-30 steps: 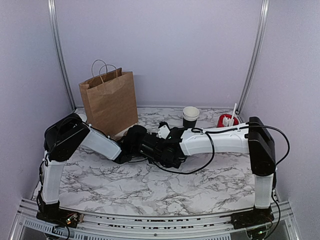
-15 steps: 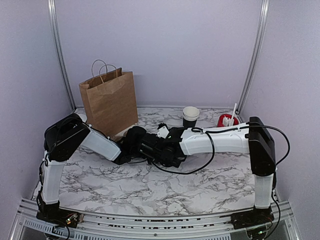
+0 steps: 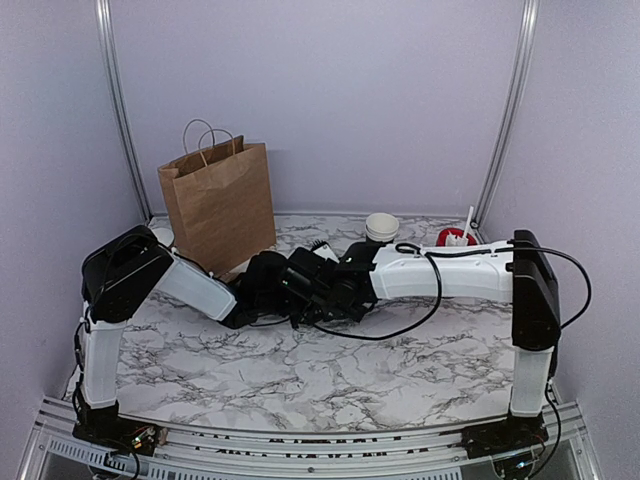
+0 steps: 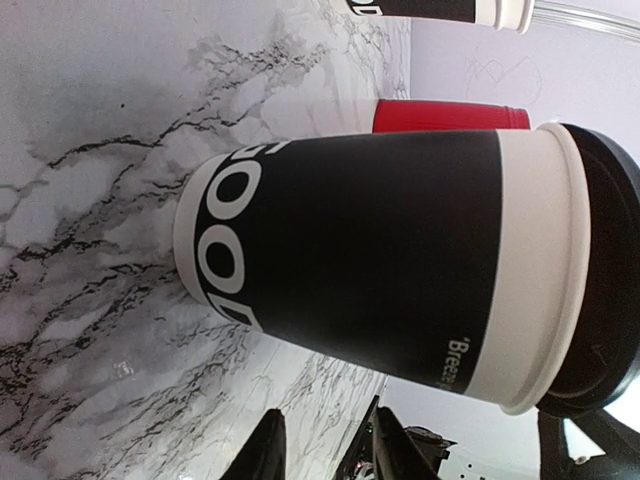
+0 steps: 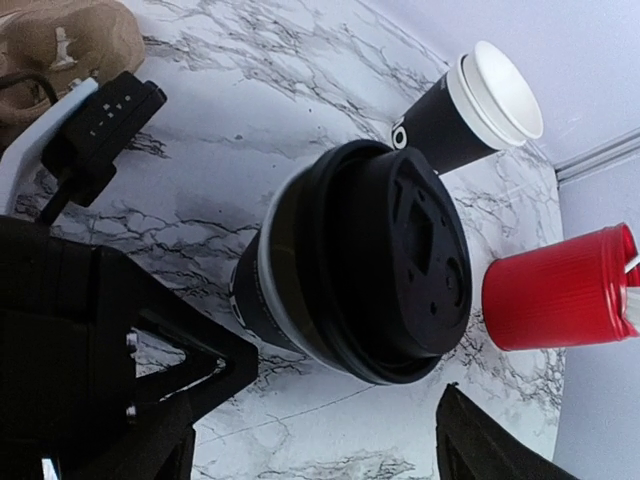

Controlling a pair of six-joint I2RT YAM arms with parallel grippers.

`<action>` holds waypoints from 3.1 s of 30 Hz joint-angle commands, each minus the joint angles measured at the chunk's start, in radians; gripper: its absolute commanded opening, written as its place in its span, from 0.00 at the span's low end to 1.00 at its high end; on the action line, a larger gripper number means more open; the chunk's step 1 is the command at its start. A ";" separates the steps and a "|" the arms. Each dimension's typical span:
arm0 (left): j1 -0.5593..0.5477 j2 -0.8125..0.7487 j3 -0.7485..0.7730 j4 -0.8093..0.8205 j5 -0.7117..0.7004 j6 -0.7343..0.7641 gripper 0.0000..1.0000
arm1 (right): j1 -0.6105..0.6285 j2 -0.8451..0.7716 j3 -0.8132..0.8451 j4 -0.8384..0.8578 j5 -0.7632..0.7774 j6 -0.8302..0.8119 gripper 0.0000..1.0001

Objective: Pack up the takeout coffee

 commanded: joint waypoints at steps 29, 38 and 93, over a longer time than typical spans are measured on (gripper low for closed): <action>0.023 -0.302 0.000 -0.422 -0.137 0.343 0.32 | -0.353 -0.233 -0.051 0.297 -0.661 -0.180 0.48; 0.024 -0.257 0.154 -0.571 -0.186 0.408 0.37 | -0.363 -0.186 -0.104 0.339 -0.659 -0.170 0.44; -0.031 -0.107 0.213 -0.714 -0.289 0.451 0.04 | -0.270 -0.217 -0.280 0.422 -0.603 -0.059 0.32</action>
